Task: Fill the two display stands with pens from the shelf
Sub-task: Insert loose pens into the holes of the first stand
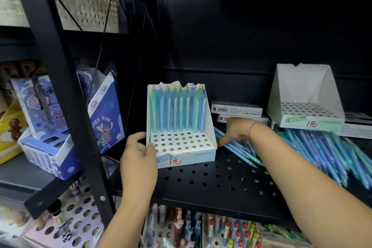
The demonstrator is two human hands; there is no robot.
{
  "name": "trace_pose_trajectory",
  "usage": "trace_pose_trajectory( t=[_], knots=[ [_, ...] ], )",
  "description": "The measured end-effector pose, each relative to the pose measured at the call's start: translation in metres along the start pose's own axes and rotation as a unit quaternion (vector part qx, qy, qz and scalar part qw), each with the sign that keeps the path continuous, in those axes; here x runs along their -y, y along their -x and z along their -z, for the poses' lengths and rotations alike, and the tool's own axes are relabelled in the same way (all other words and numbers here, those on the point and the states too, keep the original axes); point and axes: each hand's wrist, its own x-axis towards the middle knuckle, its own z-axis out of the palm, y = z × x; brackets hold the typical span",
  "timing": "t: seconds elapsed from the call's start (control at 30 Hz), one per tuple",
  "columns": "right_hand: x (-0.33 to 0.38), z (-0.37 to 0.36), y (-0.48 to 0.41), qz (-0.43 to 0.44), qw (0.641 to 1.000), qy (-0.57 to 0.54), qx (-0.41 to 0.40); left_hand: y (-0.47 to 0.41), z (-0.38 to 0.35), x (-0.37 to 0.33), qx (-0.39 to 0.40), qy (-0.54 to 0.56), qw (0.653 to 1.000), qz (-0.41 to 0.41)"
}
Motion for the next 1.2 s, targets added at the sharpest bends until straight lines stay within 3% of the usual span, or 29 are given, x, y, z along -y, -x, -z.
trace_pose_trajectory(
  t=[0.23,0.4,0.57,0.73,0.87,1.2],
  knots=[
    [-0.001,0.001,-0.003,0.013,0.999,0.037,-0.006,0.000,0.000,0.002,-0.001,-0.002,1.000,0.000],
    [-0.008,0.004,0.002,0.033,0.998,-0.059,-0.009,0.000,0.000,0.003,-0.002,-0.005,1.000,-0.002],
    [-0.021,0.023,0.010,0.085,0.967,-0.202,-0.130,-0.004,0.000,0.006,0.003,-0.009,1.000,0.002],
    [-0.016,0.034,0.023,0.189,0.906,-0.290,-0.243,-0.008,-0.002,0.007,0.045,-0.025,0.999,0.003],
    [-0.015,0.033,0.029,0.212,0.911,-0.282,-0.212,-0.011,-0.003,0.008,0.077,-0.034,0.996,0.010],
    [-0.036,0.012,0.023,0.161,0.918,-0.341,-0.124,-0.013,-0.007,0.011,0.096,-0.069,0.993,0.007]
  ],
)
